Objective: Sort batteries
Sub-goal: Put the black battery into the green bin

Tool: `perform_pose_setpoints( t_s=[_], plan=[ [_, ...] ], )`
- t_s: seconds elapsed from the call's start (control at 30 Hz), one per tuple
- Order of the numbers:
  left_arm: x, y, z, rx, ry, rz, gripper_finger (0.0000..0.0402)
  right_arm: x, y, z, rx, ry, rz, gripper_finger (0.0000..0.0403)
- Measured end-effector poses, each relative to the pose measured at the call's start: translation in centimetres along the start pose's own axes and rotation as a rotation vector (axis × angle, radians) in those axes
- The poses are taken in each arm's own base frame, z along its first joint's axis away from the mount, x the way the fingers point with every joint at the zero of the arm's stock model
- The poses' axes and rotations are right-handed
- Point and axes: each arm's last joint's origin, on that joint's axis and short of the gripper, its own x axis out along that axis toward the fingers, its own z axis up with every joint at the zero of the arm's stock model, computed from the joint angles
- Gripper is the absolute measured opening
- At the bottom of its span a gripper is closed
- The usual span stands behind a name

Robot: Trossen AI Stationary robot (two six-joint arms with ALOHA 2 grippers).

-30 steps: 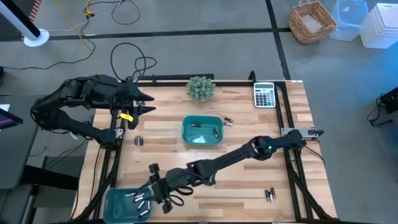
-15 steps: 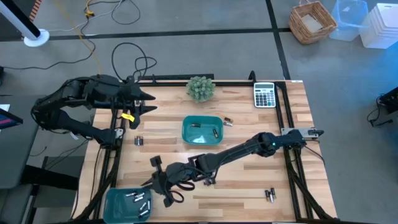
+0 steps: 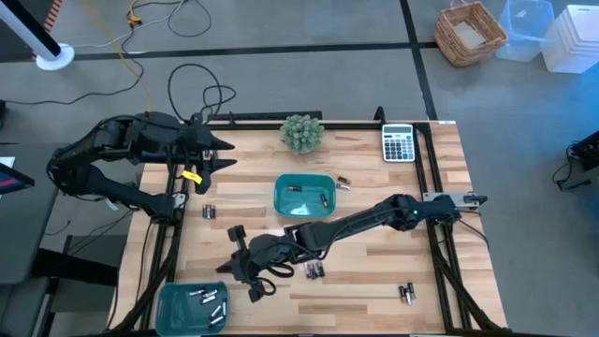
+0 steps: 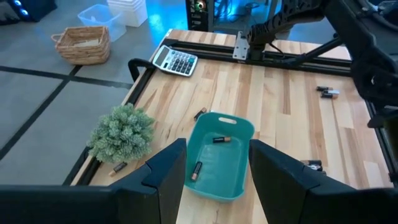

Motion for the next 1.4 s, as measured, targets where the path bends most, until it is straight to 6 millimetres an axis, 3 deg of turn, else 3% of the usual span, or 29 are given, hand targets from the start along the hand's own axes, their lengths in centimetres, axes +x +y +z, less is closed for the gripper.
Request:
perform_pose_setpoints(
  t_s=[0.37,0.53,0.63,0.77,0.97,1.2,1.4],
  plan=[
    [0.0,0.0,0.0,-0.001,-0.001,0.0,0.0168,-0.1,-1.2,1.1,0.048,-0.163,0.043,0.0],
    [0.0,0.0,0.0,-0.004,-0.002,0.0,0.0168,0.0,-1.6,-0.8,0.096,-0.239,0.025,0.0],
    [0.0,0.0,0.0,-0.008,-0.004,-0.001,0.0168,-1.3,-1.8,-2.0,0.113,-0.264,0.01,0.0],
    [0.0,0.0,0.0,-0.005,-0.005,-0.001,0.0168,-5.0,-2.2,-3.8,0.169,-0.314,-0.027,0.0],
    [0.9,-0.2,0.2,0.004,0.007,0.0,0.0168,-11.9,-1.1,-8.8,0.258,-0.278,-0.127,0.0],
    [4.4,-1.6,0.7,0.045,0.057,-0.014,0.0168,-20.3,2.2,-13.1,0.354,-0.152,-0.212,0.0],
    [8.8,-3.9,0.5,0.107,0.15,-0.037,0.0168,-26.6,4.7,-15.7,0.418,-0.133,-0.315,0.0]
  ],
)
